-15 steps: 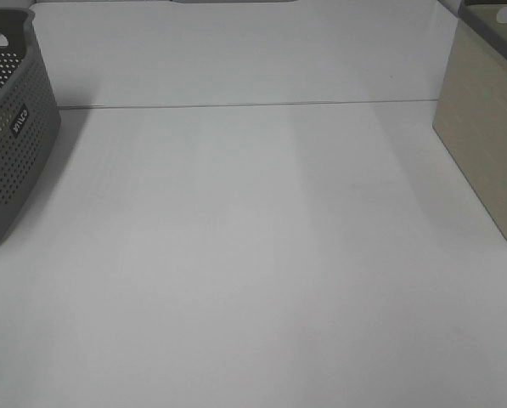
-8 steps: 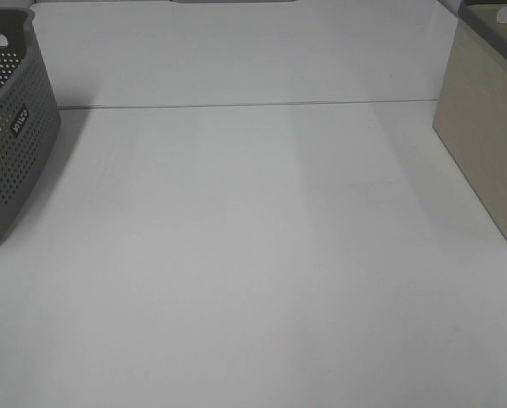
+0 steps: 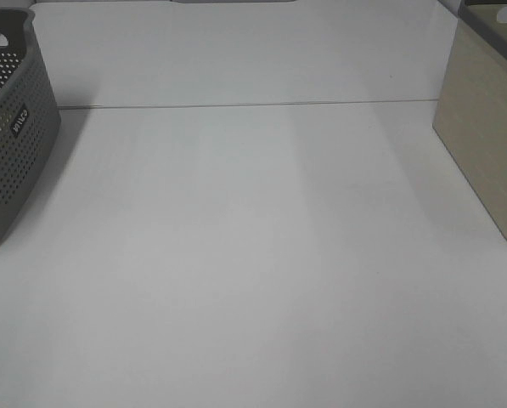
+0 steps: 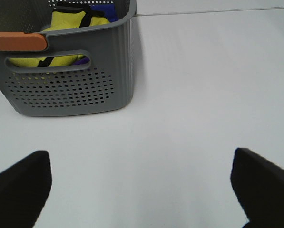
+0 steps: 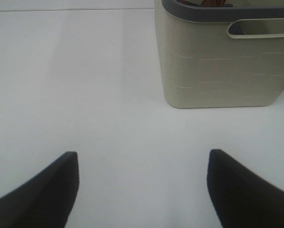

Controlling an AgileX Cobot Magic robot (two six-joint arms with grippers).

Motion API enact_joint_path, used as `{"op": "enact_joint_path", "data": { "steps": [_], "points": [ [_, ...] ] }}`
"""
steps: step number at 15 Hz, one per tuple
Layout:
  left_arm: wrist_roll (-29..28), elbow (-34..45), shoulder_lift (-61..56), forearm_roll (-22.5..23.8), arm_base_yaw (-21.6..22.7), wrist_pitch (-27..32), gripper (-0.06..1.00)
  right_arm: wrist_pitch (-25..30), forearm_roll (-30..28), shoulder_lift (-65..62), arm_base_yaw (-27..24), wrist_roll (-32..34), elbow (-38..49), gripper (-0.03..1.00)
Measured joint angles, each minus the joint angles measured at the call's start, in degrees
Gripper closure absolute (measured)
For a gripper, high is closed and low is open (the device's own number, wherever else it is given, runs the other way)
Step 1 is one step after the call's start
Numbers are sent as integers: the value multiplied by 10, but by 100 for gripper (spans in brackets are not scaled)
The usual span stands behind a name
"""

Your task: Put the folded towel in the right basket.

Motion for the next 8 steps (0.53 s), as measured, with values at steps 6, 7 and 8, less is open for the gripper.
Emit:
{"op": "enact_joint_path", "data": {
  "steps": [6,7,8],
  "points": [
    [0,0,0,0,0,0,-3,0,0,0,0,0,0,25],
    [0,0,0,0,0,0,-3,0,0,0,0,0,0,25],
    [0,0,0,0,0,0,-3,0,0,0,0,0,0,25]
  ]
}}
